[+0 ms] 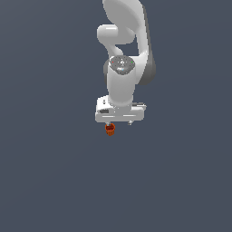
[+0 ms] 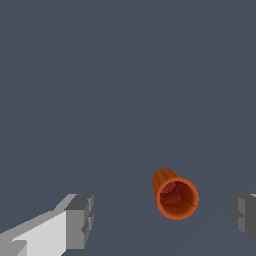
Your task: Pick up the object and move it to a goal position.
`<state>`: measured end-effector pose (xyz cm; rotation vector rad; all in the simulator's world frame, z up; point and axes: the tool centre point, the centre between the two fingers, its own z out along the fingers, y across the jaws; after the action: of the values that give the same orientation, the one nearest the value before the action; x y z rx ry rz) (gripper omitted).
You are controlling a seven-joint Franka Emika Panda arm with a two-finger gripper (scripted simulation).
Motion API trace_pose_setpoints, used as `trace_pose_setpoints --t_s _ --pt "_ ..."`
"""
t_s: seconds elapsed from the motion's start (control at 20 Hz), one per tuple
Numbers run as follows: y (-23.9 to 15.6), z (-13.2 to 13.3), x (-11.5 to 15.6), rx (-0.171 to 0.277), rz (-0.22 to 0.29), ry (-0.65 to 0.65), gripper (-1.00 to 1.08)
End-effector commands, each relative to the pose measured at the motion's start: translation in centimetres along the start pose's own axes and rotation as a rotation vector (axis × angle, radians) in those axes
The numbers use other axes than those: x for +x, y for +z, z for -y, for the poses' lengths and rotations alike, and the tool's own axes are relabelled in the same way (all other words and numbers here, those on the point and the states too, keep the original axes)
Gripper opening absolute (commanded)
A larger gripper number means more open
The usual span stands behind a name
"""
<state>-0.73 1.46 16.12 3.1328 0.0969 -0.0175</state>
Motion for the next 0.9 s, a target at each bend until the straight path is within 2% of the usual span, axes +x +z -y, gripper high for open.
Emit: trace_pose_setpoints --t_s 0.0,0.45,0.85 --pt "0.0 0.0 0.0 0.000 0.000 0.000 1.00" --pt "-0.9 -2.0 0.0 0.018 -0.003 0.065 1.00" --pt "-0.7 -2.1 -0.1 0.019 -0.003 0.081 1.00"
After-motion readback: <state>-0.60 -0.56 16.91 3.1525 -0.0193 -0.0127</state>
